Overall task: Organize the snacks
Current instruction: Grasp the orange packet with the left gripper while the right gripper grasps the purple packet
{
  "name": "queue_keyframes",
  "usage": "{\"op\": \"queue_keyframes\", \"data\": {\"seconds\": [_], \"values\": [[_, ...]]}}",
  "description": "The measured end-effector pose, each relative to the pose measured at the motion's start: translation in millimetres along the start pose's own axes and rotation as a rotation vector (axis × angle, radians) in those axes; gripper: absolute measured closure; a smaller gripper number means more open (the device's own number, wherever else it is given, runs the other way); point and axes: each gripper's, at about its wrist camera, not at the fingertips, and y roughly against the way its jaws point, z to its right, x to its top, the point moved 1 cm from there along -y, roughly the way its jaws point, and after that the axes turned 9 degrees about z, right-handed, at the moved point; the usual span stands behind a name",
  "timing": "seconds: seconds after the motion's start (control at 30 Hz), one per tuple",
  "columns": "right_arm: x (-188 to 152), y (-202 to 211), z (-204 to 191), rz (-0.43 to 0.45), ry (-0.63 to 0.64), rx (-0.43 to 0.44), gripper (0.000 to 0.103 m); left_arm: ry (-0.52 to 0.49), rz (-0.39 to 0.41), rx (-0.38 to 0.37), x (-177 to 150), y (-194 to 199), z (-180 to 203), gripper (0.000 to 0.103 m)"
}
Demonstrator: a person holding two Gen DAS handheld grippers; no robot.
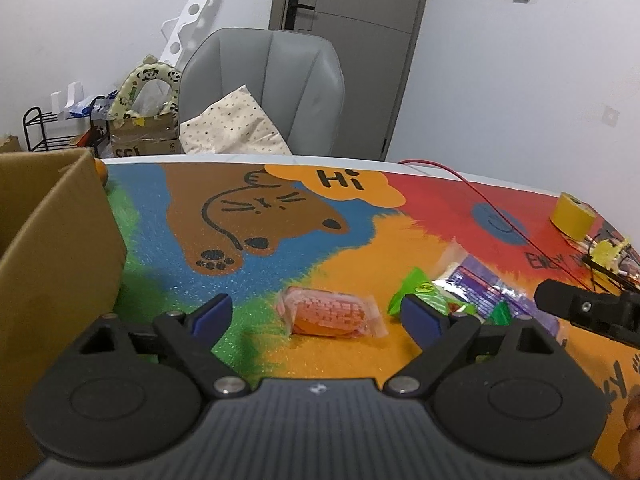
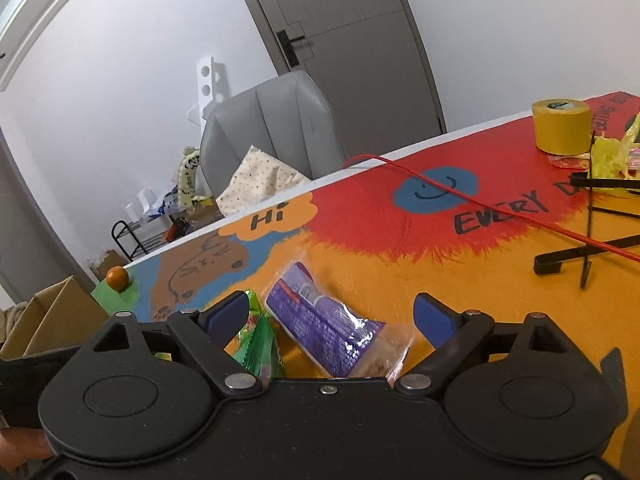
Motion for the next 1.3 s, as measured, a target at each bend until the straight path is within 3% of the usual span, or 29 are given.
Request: {"op": "queue_keyframes", "data": {"seconds": [0.4,0.53,0.6,0.63,0.8,1.07,1.3], "values": [[-5.1,-7.8,-0.3,0.031,0.045,-0.014,0.017,0.013,0.059,0.016,-12.4,-17.5,0.5,0.013],[-9.3,-15.5,-0.9,0.013,0.064,-0.029,0.019,-0.002,0.036,0.029,-11.2,-24.1,3.1,0.021],[-12.9,-20.9,-0.3,-0.023,0.073,-0.043,0.024,-0.012,0.035,0.037,-10.9,-25.0,4.5,0.029],[-14.0,-23.1,-0.7,-0.039,0.084,-0.053,0.033,-0.020,0.036,0.044,-10.9,-24.8,5.8,0.037],[-15.5,-17.9,-0.9,-0.063,0.088,-0.054,0.042,-0.057,0.033,0.053,-13.2,-21.1,8.9,0.049],[-15.8,-6.0,-2.6,-0.100,0.026,0.024,0.071,-0.056,0.003,0.041,-13.4,-5.7,7.1,0.055],[-18.1,2.9,-8.2,-0.093,-0.007,0.016,0.079,-0.048,0.027,0.035,-7.1,21.5,5.7,0.055]]}}
